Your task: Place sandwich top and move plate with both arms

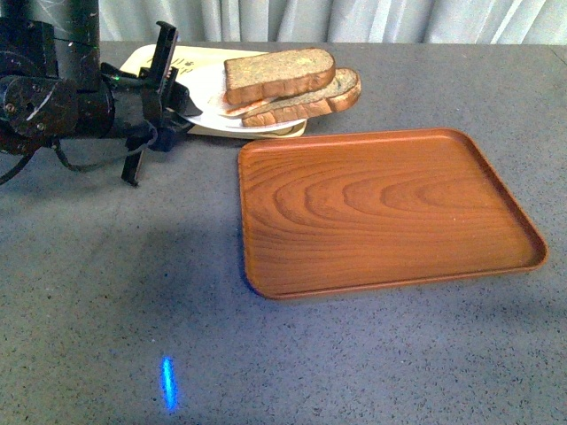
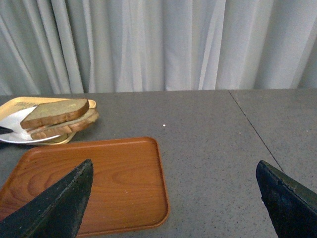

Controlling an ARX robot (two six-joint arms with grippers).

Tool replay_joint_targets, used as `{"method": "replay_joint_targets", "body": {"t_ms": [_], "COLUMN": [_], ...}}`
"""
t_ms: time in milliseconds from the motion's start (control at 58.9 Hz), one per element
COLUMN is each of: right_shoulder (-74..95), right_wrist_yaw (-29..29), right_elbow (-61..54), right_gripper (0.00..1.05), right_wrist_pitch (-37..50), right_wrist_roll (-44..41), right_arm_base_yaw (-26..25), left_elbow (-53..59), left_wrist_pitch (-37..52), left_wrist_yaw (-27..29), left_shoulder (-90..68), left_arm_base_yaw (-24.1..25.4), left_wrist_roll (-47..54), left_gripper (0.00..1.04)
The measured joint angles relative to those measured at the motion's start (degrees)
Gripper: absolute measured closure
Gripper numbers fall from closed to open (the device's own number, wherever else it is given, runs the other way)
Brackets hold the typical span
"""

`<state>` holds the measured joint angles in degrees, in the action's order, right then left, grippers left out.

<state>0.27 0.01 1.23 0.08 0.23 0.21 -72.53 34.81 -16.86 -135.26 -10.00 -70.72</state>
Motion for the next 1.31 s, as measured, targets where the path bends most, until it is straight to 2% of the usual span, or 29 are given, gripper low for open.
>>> {"method": "replay_joint_targets", "body": {"t_ms": [51, 272, 459, 544, 629, 765, 833, 900, 951, 1019, 1036, 1104, 1240, 1308], "right_shoulder": [0.0, 0.0, 0.0, 0.0, 0.0, 0.0, -0.07, 0.02, -0.02, -0.04, -0.04, -0.09, -0.13, -0.11], "right_wrist_yaw": [0.0, 0.0, 0.0, 0.0, 0.0, 0.0, 0.0, 0.0, 0.0, 0.0, 0.0, 0.0, 0.0, 0.0], "right_elbow": [0.0, 0.0, 0.02, 0.02, 0.02, 0.0, 0.02, 0.0, 0.0, 0.0, 0.0, 0.02, 0.0, 0.0], "right_gripper": [0.09, 0.09, 0.09, 0.09, 0.09, 0.09, 0.09, 0.09, 0.09, 0.09, 0.09, 0.09, 0.09, 0.09], "right_wrist_pitch": [0.0, 0.0, 0.0, 0.0, 0.0, 0.0, 0.0, -0.04, -0.07, -0.07, -0.07, -0.07, -0.09, -0.09], "right_wrist_roll": [0.0, 0.0, 0.0, 0.0, 0.0, 0.0, 0.0, 0.0, 0.0, 0.0, 0.0, 0.0, 0.0, 0.0], "right_arm_base_yaw": [0.0, 0.0, 0.0, 0.0, 0.0, 0.0, 0.0, 0.0, 0.0, 0.0, 0.0, 0.0, 0.0, 0.0], "left_elbow": [-1.16, 2.1, 13.25, 20.52, 27.39, 40.33, 47.74, 51.58, 54.01, 55.34, 55.78, 60.81, 68.11, 69.55], "left_wrist_pitch": [-0.57, 3.02, 10.69, 15.19, 18.4, 25.94, 37.29, 41.79, 44.39, 45.07, 45.09, 43.71, 38.84, 34.6], "left_wrist_yaw": [0.13, -2.23, -5.35, -7.72, -9.64, -12.2, -2.32, 1.9, 4.48, 5.6, 6.23, 11.3, 14.21, 16.57], "left_shoulder": [-0.55, 0.74, 7.48, 12.76, 17.62, 26.21, 28.79, 30.86, 32.96, 34.36, 34.88, 40.94, 55.54, 61.9], "left_arm_base_yaw": [-0.02, 1.33, 5.49, 8.76, 11.72, 16.17, 16.7, 16.7, 16.66, 16.66, 16.61, 15.41, 13.03, 10.75], "left_wrist_roll": [0.55, 2.54, 4.5, 6.01, 8.17, 12.15, 23.89, 30.73, 37.24, 39.41, 40.39, 48.22, 63.39, 67.12], "left_gripper": [0.99, 0.63, 0.35, 0.19, 0.07, 0.09, 0.27, 0.37, 0.48, 0.59, 0.66, 0.78, 1.01, 1.03]}}
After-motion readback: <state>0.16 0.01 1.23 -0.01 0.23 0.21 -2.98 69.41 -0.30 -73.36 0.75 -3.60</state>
